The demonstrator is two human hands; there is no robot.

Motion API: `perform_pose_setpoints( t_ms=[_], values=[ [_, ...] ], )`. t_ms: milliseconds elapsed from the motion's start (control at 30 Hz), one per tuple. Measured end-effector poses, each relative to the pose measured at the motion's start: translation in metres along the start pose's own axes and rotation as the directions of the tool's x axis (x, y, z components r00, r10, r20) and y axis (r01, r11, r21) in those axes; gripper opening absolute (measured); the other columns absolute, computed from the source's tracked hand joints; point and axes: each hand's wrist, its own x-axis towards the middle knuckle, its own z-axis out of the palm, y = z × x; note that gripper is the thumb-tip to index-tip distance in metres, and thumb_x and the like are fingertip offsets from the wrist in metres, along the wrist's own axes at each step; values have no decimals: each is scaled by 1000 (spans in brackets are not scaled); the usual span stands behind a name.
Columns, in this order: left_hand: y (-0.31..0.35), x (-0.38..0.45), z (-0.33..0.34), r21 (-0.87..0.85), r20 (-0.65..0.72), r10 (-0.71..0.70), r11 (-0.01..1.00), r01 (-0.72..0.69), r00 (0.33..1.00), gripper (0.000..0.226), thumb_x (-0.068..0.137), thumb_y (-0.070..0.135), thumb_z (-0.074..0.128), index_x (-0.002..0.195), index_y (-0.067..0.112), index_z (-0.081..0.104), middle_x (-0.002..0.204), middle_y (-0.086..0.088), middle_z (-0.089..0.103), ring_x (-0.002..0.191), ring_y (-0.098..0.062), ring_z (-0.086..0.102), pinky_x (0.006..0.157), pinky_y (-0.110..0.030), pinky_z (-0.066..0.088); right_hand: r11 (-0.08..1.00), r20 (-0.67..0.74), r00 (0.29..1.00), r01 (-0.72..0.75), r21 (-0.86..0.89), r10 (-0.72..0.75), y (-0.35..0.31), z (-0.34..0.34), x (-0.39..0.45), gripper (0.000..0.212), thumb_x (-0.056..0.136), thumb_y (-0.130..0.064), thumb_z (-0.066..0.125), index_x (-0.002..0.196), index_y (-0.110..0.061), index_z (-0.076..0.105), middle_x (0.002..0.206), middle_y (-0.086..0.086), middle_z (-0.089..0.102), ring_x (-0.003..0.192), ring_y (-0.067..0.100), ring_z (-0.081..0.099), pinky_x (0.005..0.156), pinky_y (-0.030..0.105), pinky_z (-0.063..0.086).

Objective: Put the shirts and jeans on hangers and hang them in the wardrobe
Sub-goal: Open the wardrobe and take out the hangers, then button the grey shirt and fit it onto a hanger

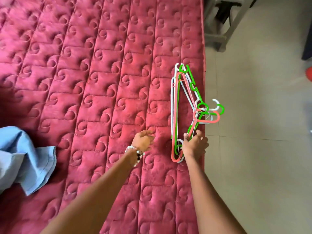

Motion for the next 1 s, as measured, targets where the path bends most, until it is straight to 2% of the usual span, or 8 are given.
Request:
perform_pose_setpoints(
  t_ms=[67,167,300,433,600,767,900,1000],
  values=[
    [4,-19,-6,-1,-8,13,1000,-13,1000,24,94,-3,44,111,7,58,86,-2,64,56,-11,55,39,-15,42,999,-63,997,41,-33,-43,-6,-5,-24,40,89,-28,62,124,-11,52,125,21,47,119,39,40,94,50,39],
    [7,-51,-31,-16,-33,25,1000,-26,999,21,95,0,43,92,11,60,69,2,68,49,-9,60,47,-20,44,972,-46,971,235,21,-234,-19,-1,-64,27,86,-17,65,112,-11,61,114,22,54,112,41,47,88,48,41],
    [5,-89,-91,-65,-120,73,995,-81,990,17,96,2,45,97,12,58,62,3,68,47,-9,63,39,-16,43,901,141,900,378,212,-411,-53,17,-123,14,84,-6,64,97,-8,66,90,17,66,92,38,61,82,44,46],
    [-4,-127,-183,-96,-213,96,988,-119,972,15,97,4,46,93,15,56,51,6,66,40,-6,60,39,-13,40,878,304,829,404,257,-470,-105,37,-201,11,87,-8,61,94,-12,69,89,9,71,87,28,64,74,32,45],
    [-23,-180,-327,-247,-353,71,955,-166,933,18,98,8,44,87,18,55,72,0,64,56,-13,60,56,-20,39,797,369,706,531,287,-604,-162,86,-302,12,82,-3,61,82,-11,69,81,11,72,82,31,66,69,35,45],
    [-64,-220,-474,-321,-620,-1,913,-252,785,18,97,5,42,94,14,58,72,-2,64,39,-3,58,50,-19,37,733,437,598,618,282,-672,-224,148,-408,8,84,-5,63,89,-7,70,87,16,72,85,35,65,72,37,46],
    [-87,-246,-573,-402,-730,-102,863,-305,675,19,95,1,43,88,12,57,51,2,64,36,-6,57,42,-17,38,677,467,509,656,333,-723,-282,191,-490,13,84,-11,68,95,-6,69,90,16,71,92,35,63,76,36,42],
    [-93,-260,-629,-391,-796,-118,849,-355,593,19,92,-1,43,85,9,57,65,-6,63,46,-16,57,43,-19,39,634,492,433,675,378,-755,-329,223,-537,30,84,-22,71,109,-5,65,101,14,68,100,33,61,85,35,42]
  ],
)
